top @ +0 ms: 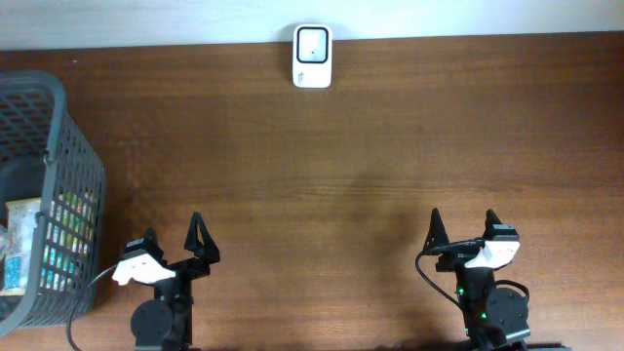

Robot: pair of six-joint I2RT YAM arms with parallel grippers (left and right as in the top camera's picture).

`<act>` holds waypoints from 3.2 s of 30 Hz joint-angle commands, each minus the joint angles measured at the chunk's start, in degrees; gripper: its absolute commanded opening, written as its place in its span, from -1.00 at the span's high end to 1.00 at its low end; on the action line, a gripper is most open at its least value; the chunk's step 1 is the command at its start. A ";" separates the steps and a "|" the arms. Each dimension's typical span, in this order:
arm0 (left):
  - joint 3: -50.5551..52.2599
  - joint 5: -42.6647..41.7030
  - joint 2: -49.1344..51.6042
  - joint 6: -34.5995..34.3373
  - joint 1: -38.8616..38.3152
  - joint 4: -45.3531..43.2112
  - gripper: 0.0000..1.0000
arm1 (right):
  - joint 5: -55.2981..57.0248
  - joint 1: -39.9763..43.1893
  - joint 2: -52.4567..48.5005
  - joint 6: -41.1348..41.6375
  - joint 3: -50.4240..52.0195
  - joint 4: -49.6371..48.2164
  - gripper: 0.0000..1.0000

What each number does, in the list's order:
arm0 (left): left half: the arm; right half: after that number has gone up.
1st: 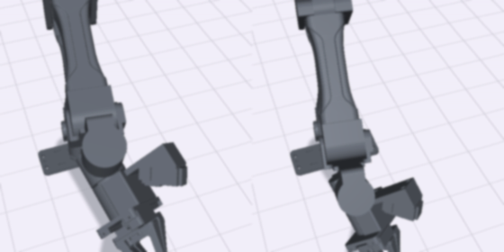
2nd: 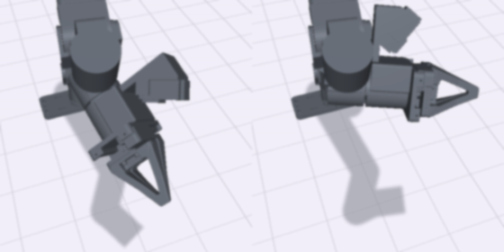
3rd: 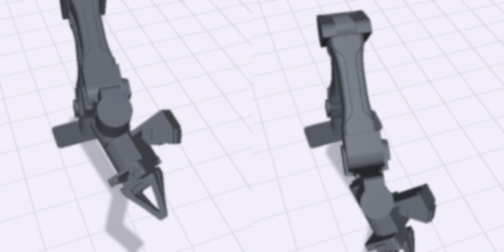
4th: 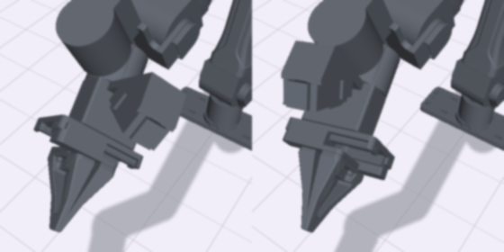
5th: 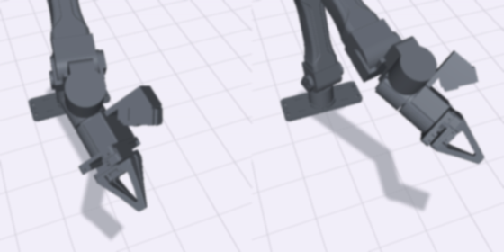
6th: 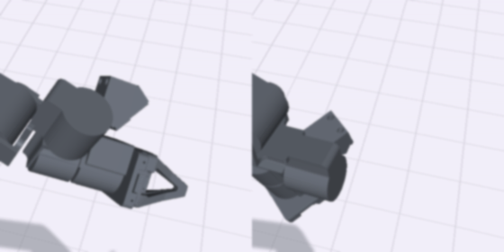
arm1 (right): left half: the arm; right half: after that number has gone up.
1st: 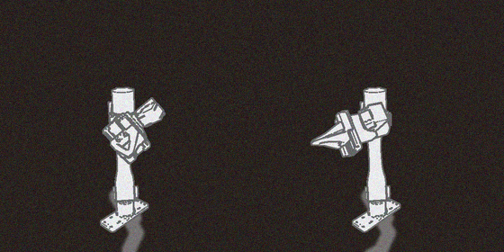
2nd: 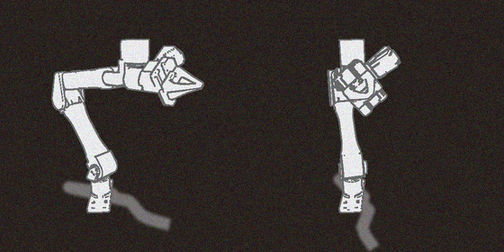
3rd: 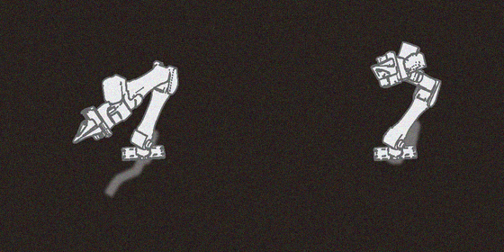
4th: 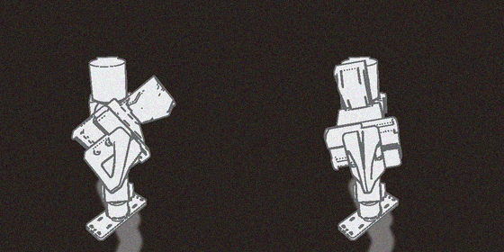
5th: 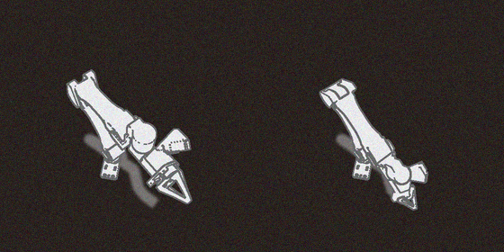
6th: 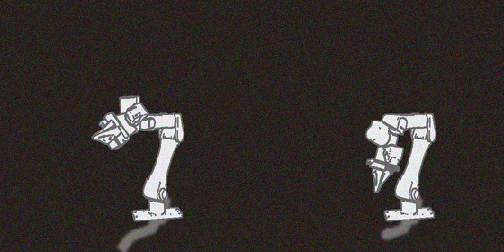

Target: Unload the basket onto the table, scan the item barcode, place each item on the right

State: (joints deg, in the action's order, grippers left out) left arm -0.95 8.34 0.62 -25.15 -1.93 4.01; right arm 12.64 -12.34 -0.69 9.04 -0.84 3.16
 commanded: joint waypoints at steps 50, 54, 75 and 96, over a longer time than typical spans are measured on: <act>0.42 0.00 -0.33 -0.11 -0.26 -0.11 -0.98 | -2.54 0.37 0.33 0.28 0.52 0.04 -0.97; 0.42 -0.22 -0.33 -0.13 -0.26 -1.14 -0.98 | -2.54 0.37 0.33 0.24 0.52 0.02 -0.97; -73.92 -0.33 56.96 18.14 -0.26 34.23 -0.98 | -2.97 0.37 -32.54 -5.62 -13.53 -6.60 -0.97; -102.60 3.50 79.84 21.97 2.64 51.67 -0.99 | -4.46 0.37 -39.80 -5.60 -13.53 -26.14 -0.97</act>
State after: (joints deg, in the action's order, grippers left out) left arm -102.02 11.00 80.64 -3.86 0.56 55.22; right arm 6.55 -12.34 -45.76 3.62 -13.69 -22.65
